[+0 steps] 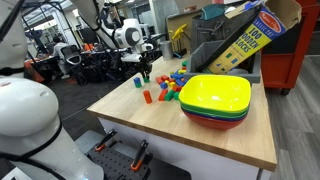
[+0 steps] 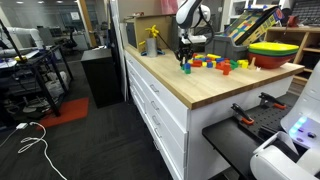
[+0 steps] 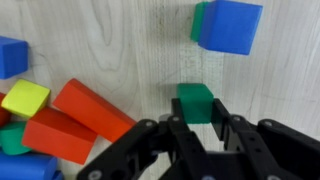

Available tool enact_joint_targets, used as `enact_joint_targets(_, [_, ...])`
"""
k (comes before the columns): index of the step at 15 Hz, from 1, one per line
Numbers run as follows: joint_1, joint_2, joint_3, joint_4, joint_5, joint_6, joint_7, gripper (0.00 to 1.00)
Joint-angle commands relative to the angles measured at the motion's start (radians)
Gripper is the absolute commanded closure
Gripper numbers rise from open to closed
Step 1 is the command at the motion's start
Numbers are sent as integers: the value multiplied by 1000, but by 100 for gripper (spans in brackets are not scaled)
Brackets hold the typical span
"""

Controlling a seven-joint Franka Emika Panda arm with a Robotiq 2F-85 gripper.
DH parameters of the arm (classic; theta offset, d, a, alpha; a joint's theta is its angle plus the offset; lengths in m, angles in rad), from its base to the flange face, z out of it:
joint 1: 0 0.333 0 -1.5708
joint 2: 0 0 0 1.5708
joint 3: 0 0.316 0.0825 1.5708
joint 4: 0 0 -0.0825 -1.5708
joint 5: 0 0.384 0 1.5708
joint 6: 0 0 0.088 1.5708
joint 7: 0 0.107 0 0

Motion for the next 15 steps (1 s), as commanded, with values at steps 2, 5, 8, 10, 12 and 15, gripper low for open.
enact_joint_targets(2, [3, -42, -11, 6, -10, -36, 14, 92])
enact_joint_targets(5, [2, -76, -7, -6, -4, -47, 18, 92])
enact_joint_targets(8, [2, -115, -7, -16, -3, -86, 30, 92])
enact_joint_targets(10, [2, -139, -7, -23, -4, -124, 45, 92])
enact_joint_targets(12, [0, -160, -5, -27, 0, -158, 56, 92])
enact_joint_targets(15, [3, -186, -1, -37, -1, -203, 81, 92])
